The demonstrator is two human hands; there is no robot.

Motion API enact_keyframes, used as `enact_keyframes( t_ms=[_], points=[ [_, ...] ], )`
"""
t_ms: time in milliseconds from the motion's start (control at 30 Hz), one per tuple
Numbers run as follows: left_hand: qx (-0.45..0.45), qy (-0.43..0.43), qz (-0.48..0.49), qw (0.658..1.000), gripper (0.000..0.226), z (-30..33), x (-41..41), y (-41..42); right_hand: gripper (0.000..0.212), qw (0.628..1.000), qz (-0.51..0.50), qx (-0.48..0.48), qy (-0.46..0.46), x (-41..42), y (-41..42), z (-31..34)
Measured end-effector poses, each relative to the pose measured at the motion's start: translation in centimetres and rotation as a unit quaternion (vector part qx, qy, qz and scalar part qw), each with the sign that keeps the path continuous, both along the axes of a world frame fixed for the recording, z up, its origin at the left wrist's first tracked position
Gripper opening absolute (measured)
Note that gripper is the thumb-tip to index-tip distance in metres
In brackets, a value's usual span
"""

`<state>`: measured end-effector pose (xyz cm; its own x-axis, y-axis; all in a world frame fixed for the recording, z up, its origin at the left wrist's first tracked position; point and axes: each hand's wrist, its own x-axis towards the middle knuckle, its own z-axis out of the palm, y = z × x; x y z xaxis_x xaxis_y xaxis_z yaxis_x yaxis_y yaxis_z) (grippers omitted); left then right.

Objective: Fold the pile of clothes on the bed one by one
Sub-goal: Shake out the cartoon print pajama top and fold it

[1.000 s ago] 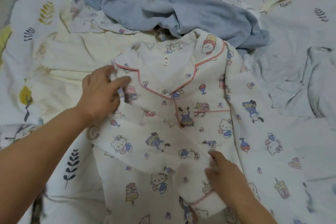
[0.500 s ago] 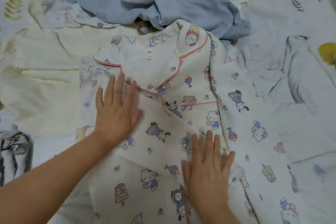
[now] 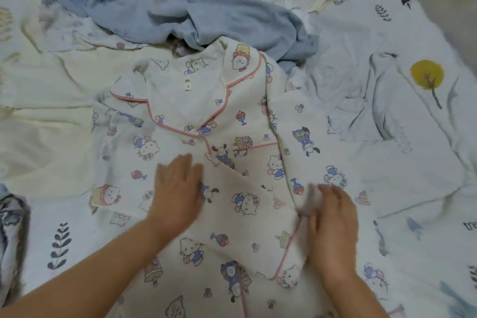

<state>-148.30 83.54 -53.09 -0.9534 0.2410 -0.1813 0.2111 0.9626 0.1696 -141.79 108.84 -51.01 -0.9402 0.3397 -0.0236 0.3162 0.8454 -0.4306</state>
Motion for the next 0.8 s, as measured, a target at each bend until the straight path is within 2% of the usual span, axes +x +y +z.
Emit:
enact_keyframes(
  t_ms=[100,167,267,333,400,500,567,600,633,733,767,800],
  points=[
    [0.083,-0.020,-0.061,0.995,0.053,0.9,1.8,5.3,0.055,0.986,-0.138,0.008,-0.098,-1.3,3.3,0.6],
    [0.111,-0.054,-0.069,0.990,0.052,1.0,3.0,8.5,0.062,0.966,-0.181,0.001,-0.185,-1.8,5.1,0.5],
    [0.126,-0.085,-0.047,0.987,0.045,-0.1,4.3,12.2,0.040,0.953,-0.144,0.029,-0.264,-1.7,6.9,-0.4],
    [0.138,-0.097,-0.014,0.986,0.039,-0.8,4.8,14.3,0.029,0.959,-0.121,0.027,-0.255,-1.6,7.9,-0.6],
    [0.146,-0.114,0.033,0.982,0.037,-1.1,4.7,16.6,0.017,0.968,-0.133,-0.031,-0.209,-1.6,8.8,-0.2],
    [0.143,-0.217,0.148,0.954,0.045,-1.0,3.5,19.4,0.020,0.976,-0.142,-0.091,-0.136,-1.8,10.2,1.2],
    [0.113,-0.269,0.186,0.938,0.032,-0.2,2.4,20.7,0.021,0.977,-0.135,-0.123,-0.108,-2.1,10.8,2.6],
    [0.136,-0.283,0.204,0.927,0.021,0.4,1.9,21.3,0.020,0.976,-0.133,-0.141,-0.101,-2.4,11.1,3.4],
    [0.203,-0.286,0.231,0.907,0.019,1.1,1.6,21.7,0.020,0.974,-0.130,-0.158,-0.099,-2.7,11.4,4.2],
    [0.449,-0.319,0.300,0.779,0.022,4.4,1.4,21.4,0.020,0.961,-0.125,-0.223,-0.108,-3.5,11.7,6.7],
    [0.490,-0.307,0.304,0.757,0.020,5.8,1.3,20.6,0.018,0.954,-0.119,-0.249,-0.119,-3.6,11.6,7.5],
    [0.508,-0.292,0.299,0.753,0.021,7.1,1.3,19.5,0.016,0.944,-0.110,-0.280,-0.137,-3.6,11.3,8.4]
  ],
)
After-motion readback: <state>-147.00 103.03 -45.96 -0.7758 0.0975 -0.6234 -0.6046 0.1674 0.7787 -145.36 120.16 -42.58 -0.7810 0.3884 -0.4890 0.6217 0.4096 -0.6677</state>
